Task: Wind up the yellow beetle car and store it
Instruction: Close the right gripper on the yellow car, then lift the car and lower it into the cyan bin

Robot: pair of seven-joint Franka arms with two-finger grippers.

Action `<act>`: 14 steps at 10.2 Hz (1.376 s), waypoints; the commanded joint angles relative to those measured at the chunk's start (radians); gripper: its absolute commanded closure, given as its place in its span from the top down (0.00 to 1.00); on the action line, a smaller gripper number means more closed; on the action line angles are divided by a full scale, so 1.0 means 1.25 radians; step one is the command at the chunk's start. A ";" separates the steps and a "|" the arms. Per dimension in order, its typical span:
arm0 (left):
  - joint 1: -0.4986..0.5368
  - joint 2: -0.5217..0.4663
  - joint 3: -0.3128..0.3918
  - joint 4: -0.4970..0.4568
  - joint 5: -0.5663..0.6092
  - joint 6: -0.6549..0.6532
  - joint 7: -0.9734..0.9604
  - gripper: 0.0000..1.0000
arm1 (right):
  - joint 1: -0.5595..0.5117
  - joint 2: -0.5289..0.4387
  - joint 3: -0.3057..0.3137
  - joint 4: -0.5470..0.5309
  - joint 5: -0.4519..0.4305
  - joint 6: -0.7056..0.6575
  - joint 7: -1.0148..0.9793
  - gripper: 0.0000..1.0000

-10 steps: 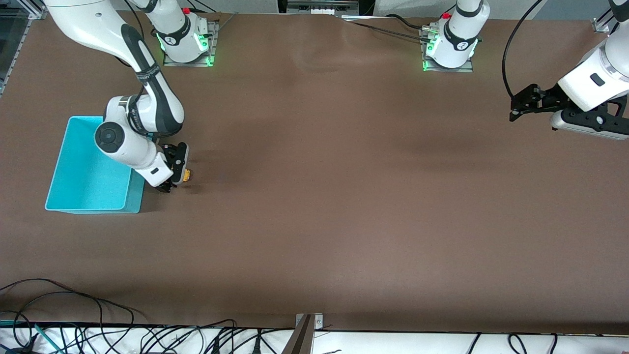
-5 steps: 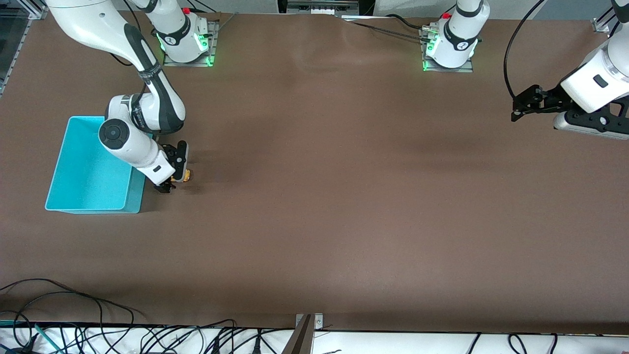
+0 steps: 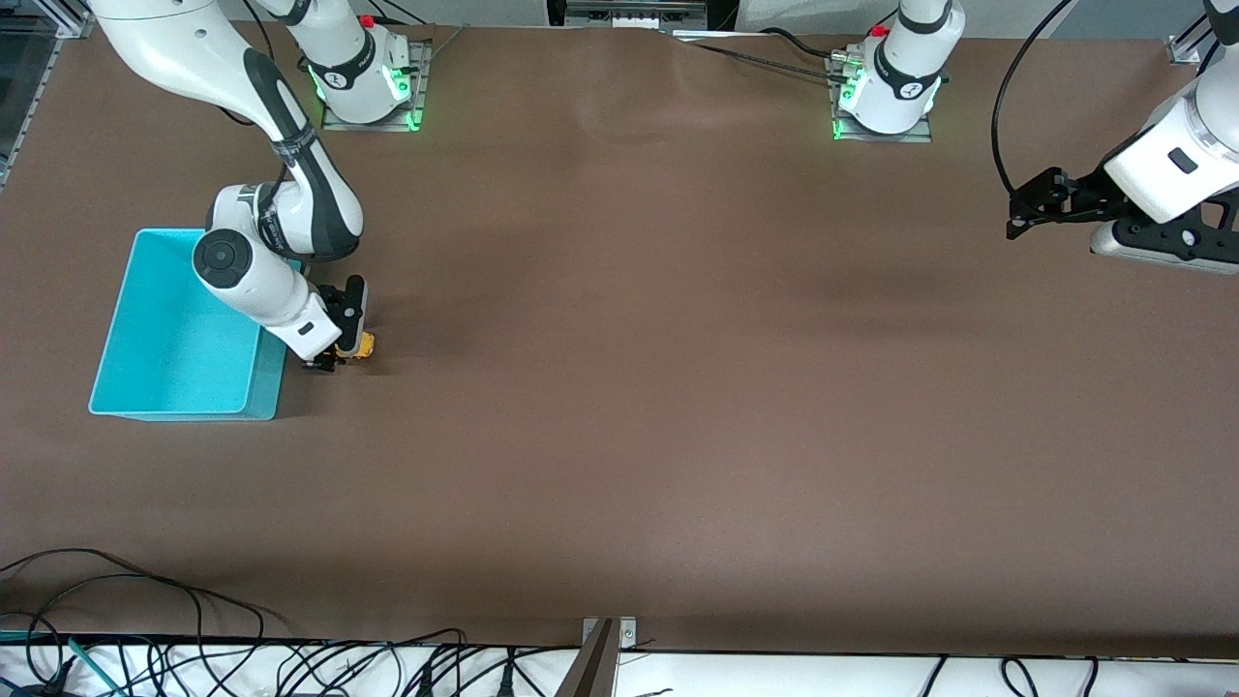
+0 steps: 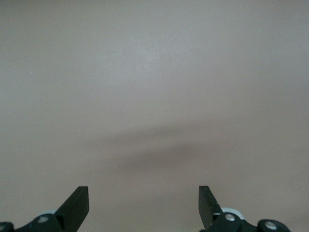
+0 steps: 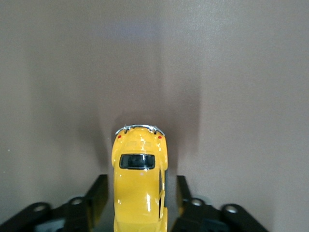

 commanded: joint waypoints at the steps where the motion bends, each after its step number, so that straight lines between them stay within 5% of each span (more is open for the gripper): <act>1: -0.005 0.004 -0.002 0.017 0.017 -0.017 -0.015 1.00 | -0.002 -0.026 -0.002 -0.021 -0.013 0.011 -0.014 0.00; 4: -0.006 0.004 -0.003 0.018 0.017 -0.017 -0.015 1.00 | -0.002 -0.079 -0.001 -0.005 -0.012 -0.012 0.004 0.00; 8: -0.011 0.004 -0.003 0.018 0.017 -0.017 -0.015 1.00 | -0.002 -0.164 -0.005 0.097 -0.010 -0.250 0.020 0.00; 11: -0.010 0.004 -0.003 0.018 0.017 -0.017 -0.015 1.00 | -0.002 -0.224 -0.109 0.101 -0.049 -0.346 -0.004 0.00; 14: -0.010 0.004 -0.003 0.018 0.017 -0.018 -0.015 1.00 | -0.006 -0.188 -0.221 0.084 -0.056 -0.293 -0.078 0.00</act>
